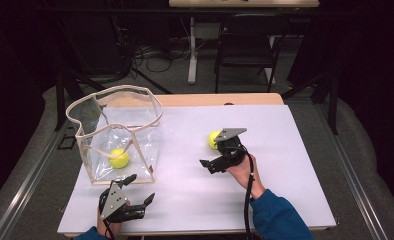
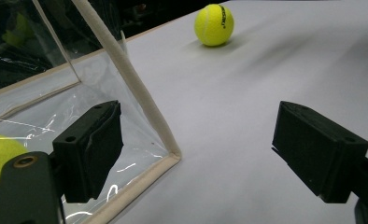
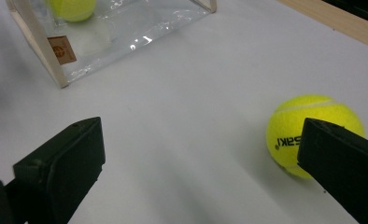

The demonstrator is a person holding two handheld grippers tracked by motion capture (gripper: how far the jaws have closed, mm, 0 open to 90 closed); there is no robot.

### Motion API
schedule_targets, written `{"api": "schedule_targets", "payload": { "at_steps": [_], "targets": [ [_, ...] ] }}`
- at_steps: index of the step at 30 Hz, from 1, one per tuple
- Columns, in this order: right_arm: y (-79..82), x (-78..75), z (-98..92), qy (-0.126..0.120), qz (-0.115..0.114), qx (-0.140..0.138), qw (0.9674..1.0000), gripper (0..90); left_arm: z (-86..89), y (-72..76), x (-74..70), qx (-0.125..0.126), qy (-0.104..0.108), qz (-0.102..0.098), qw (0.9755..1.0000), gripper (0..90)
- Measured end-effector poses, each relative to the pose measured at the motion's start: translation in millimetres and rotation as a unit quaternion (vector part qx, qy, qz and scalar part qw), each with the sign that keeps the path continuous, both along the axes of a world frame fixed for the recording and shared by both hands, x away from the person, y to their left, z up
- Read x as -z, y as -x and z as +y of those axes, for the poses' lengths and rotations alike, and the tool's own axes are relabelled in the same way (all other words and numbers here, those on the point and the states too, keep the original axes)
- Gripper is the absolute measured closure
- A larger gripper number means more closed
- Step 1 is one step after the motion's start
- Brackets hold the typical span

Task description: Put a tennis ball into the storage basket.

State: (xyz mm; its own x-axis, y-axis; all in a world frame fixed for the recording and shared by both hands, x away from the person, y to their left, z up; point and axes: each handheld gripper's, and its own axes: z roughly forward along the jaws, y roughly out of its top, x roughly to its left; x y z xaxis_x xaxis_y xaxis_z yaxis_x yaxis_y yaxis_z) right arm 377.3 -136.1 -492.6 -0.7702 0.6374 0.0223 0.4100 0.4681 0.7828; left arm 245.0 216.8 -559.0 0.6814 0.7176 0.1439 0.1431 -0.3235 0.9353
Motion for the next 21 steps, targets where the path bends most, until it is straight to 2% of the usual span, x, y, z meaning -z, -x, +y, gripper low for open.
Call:
{"api": "schedule_targets", "payload": {
  "at_steps": [10,21],
  "targets": [
    [0.5,8.8,-6.0,0.011,0.002,0.016,0.9998,0.4,0.4,-0.4,0.4,0.003,0.0,0.002,1.0,15.9],
    [-4.1,14.8,-13.8,0.018,0.014,0.028,0.9994,0.4,0.3,0.2,0.6,0.005,-0.005,0.002,1.0,15.9]
  ]
}}
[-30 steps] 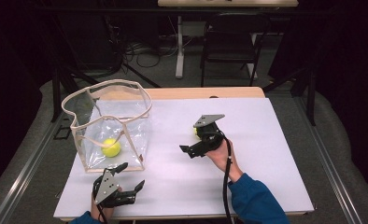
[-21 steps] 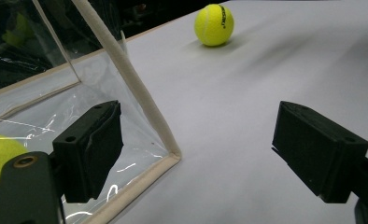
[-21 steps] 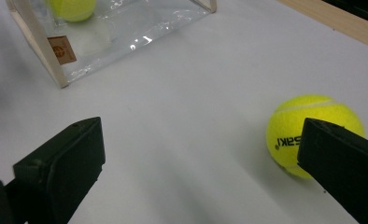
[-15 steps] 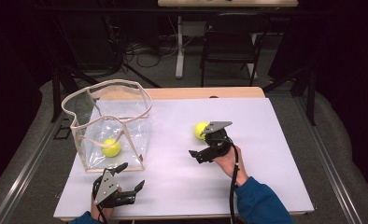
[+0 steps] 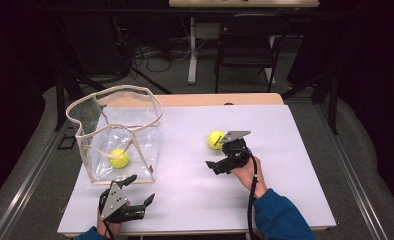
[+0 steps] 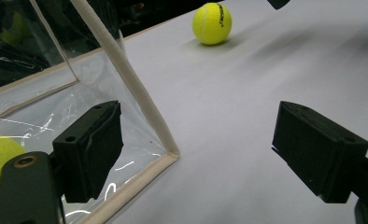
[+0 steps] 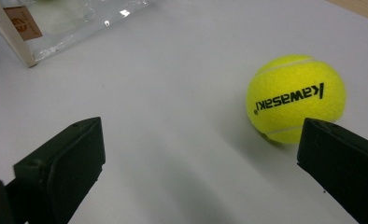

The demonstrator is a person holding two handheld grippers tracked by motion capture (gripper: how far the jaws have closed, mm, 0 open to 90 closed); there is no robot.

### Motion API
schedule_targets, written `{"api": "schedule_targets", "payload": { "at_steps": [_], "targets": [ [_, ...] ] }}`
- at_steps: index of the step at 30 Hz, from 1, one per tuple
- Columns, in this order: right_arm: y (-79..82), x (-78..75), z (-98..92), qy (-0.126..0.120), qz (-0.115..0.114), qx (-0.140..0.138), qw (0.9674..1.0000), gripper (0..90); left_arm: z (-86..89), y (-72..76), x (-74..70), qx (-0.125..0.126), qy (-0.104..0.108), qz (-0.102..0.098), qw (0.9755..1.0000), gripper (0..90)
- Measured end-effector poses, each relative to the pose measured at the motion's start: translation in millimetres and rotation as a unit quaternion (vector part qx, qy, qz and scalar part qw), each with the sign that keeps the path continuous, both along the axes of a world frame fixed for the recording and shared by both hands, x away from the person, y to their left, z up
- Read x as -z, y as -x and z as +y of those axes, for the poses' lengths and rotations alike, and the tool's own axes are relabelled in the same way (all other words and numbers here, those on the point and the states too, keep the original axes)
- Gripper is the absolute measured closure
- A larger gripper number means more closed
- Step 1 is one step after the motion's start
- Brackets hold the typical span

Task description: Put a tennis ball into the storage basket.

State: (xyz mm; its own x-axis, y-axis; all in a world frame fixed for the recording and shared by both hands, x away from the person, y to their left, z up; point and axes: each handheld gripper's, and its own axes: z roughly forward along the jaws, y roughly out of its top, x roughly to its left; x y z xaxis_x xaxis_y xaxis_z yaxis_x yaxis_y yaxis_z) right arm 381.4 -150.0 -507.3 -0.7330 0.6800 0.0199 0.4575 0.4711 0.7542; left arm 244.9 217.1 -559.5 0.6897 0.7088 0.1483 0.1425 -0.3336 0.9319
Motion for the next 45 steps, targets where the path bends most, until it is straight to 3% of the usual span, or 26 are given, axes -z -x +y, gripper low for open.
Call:
{"api": "schedule_targets", "payload": {
  "at_steps": [22,35,45],
  "targets": [
    [-12.5,-4.6,-14.4,-0.003,-0.008,0.032,0.9995,0.2,-2.0,0.1,0.7,0.0,-0.001,0.002,1.0,15.9],
    [-32.1,0.1,-24.7,-0.007,0.009,0.059,0.9982,0.0,-2.0,0.0,1.1,-0.001,0.0,0.002,1.0,15.9],
    [-46.7,3.2,-20.6,0.01,0.021,0.059,0.998,0.0,-0.6,0.7,0.9,-0.002,0.0,0.002,1.0,16.0]
  ]
}}
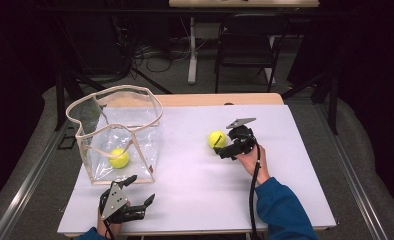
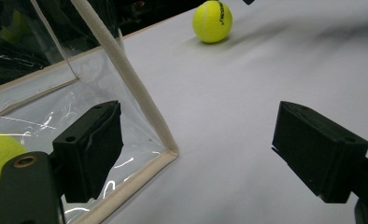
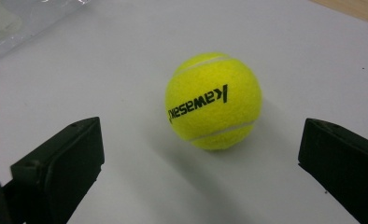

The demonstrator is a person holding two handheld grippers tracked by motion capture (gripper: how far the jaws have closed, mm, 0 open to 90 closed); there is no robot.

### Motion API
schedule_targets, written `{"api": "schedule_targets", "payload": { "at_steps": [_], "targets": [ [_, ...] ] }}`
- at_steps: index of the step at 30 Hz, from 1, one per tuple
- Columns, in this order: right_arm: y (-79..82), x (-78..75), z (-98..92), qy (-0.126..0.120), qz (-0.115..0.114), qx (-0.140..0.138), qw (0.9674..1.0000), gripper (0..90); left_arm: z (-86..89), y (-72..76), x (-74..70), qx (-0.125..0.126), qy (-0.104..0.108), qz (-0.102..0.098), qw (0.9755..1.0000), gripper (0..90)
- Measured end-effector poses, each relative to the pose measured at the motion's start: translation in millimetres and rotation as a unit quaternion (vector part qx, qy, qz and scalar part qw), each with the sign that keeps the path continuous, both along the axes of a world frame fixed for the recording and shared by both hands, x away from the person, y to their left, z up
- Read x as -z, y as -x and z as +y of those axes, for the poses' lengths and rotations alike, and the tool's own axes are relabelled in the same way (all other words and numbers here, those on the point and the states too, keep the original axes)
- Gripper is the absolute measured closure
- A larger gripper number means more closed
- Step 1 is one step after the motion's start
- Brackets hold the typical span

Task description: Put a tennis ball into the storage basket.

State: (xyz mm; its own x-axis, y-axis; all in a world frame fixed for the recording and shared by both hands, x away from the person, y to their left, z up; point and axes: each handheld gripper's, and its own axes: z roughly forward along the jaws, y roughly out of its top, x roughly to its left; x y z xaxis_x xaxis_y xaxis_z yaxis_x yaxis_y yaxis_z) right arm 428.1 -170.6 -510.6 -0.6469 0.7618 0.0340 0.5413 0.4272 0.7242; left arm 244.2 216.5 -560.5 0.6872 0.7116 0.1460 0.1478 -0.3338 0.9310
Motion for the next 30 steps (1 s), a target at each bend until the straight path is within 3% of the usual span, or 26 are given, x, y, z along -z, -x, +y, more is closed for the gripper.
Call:
{"api": "schedule_targets", "payload": {
  "at_steps": [4,13,21,30],
  "targets": [
    [-5.2,4.0,6.3,0.011,0.003,-0.003,0.9999,0.0,0.3,0.1,0.1,0.0,0.001,0.001,1.0,16.0],
    [-13.7,12.9,8.6,0.004,0.01,0.0,0.9999,0.0,-0.4,0.4,0.1,0.0,-0.001,0.0,1.0,16.0],
    [-21.6,10.4,10.1,-0.004,0.014,0.005,0.9999,0.0,-0.6,-0.1,0.4,0.001,-0.001,0.0,1.0,16.0],
    [-32.4,19.5,18.1,0.004,0.026,0.0,0.9996,0.0,-0.4,-0.2,0.5,0.0,0.001,0.001,1.0,15.9]
  ]
}}
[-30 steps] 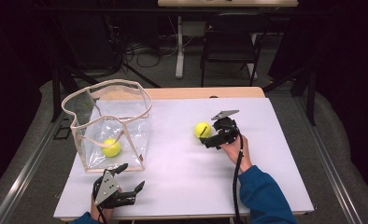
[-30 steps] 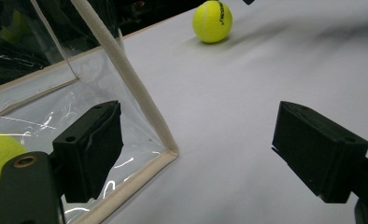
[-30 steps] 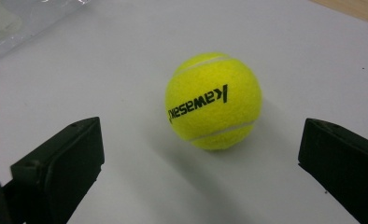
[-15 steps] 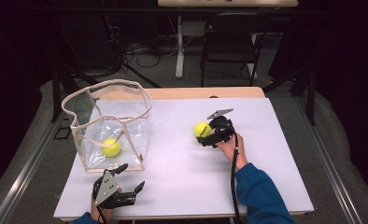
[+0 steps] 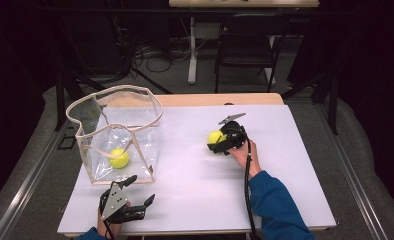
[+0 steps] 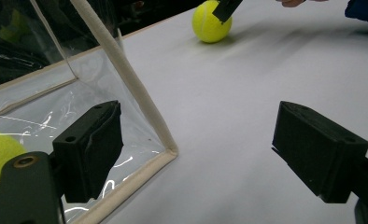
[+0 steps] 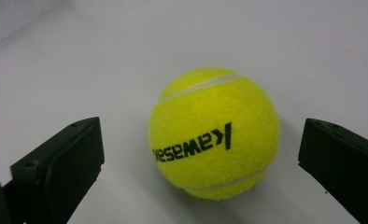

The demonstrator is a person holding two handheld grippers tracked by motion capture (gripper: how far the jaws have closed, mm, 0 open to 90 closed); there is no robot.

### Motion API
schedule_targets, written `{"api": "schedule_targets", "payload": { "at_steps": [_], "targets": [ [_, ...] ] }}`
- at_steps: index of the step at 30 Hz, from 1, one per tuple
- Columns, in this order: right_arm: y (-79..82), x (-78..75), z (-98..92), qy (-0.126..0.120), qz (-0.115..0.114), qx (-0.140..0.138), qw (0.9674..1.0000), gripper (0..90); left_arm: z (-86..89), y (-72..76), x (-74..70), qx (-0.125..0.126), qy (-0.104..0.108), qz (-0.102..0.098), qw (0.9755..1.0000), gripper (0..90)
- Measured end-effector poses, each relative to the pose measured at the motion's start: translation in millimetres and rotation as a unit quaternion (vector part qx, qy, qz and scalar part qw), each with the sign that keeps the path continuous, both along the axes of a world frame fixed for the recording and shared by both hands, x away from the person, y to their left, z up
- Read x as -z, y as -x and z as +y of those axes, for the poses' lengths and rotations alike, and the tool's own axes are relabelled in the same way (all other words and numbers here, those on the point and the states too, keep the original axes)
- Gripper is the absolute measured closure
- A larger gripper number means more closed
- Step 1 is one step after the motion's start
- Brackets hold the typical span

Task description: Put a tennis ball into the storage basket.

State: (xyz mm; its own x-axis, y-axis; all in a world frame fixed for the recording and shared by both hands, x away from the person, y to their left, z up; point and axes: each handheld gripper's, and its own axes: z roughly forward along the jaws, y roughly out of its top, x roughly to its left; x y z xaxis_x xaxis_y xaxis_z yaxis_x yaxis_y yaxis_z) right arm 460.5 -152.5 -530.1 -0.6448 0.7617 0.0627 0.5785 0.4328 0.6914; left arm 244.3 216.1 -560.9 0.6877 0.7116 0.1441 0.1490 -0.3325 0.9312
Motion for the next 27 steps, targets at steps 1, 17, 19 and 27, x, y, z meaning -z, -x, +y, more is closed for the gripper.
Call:
{"api": "schedule_targets", "payload": {
  "at_steps": [1,17,19,27],
  "targets": [
    [-1.1,1.4,2.0,0.0,-0.003,0.0,1.0,0.0,0.1,-0.1,-0.1,0.0,0.001,0.0,1.0,15.9],
    [-9.6,5.3,9.0,0.011,0.015,0.013,0.9998,1.3,0.5,0.3,-0.9,0.001,0.001,-0.001,1.0,16.0],
    [-10.1,6.5,9.6,0.014,0.013,0.013,0.9997,2.3,0.4,0.5,-1.0,0.0,0.001,-0.001,1.0,15.9],
    [-10.9,8.5,7.9,0.018,0.018,0.027,0.9993,14.2,0.2,0.8,-1.1,0.0,0.001,-0.001,1.0,15.9]
  ]
}}
